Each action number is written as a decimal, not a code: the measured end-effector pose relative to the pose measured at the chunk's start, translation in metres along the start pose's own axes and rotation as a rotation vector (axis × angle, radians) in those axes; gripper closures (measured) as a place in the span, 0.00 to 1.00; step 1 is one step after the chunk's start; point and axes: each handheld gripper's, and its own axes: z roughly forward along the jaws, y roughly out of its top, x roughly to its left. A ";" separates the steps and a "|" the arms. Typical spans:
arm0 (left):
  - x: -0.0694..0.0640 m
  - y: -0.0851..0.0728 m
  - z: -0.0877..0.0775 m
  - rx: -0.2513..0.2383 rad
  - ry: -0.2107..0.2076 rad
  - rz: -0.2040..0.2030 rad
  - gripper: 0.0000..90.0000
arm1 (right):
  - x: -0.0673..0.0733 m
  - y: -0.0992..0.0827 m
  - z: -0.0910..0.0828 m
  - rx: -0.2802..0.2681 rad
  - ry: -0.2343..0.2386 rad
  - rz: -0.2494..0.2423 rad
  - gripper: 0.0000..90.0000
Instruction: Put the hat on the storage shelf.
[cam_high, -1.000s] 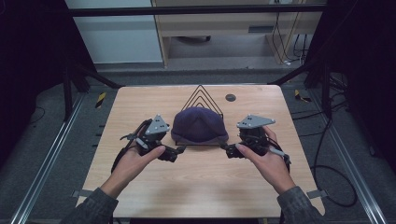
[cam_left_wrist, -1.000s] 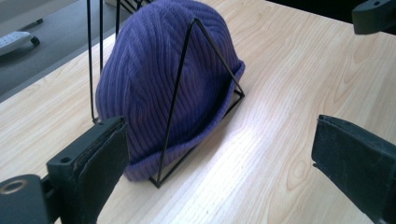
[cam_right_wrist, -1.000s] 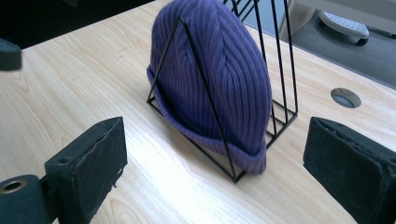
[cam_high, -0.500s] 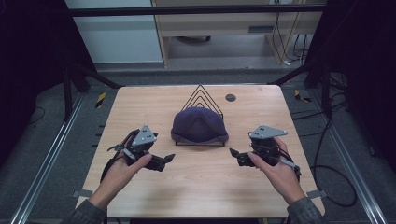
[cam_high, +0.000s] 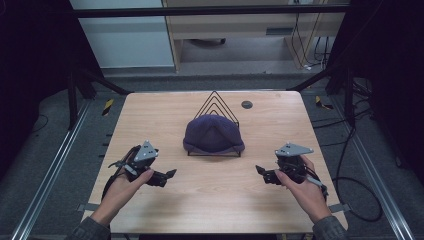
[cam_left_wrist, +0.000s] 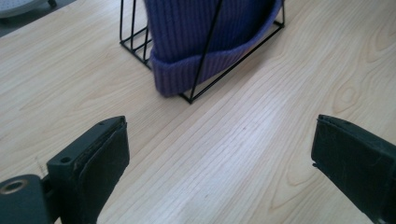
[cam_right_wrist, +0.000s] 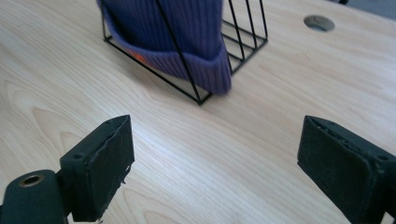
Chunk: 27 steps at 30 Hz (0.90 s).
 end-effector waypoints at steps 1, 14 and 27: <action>0.003 -0.005 0.002 0.010 0.004 -0.003 0.04 | -0.002 -0.003 0.001 0.008 -0.005 0.009 0.12; 0.019 -0.038 0.013 0.072 0.014 -0.043 0.04 | -0.023 -0.037 0.010 0.080 -0.018 0.066 0.12; 0.053 -0.072 0.015 0.098 0.081 -0.149 0.04 | -0.045 -0.062 0.021 0.094 -0.076 0.162 0.12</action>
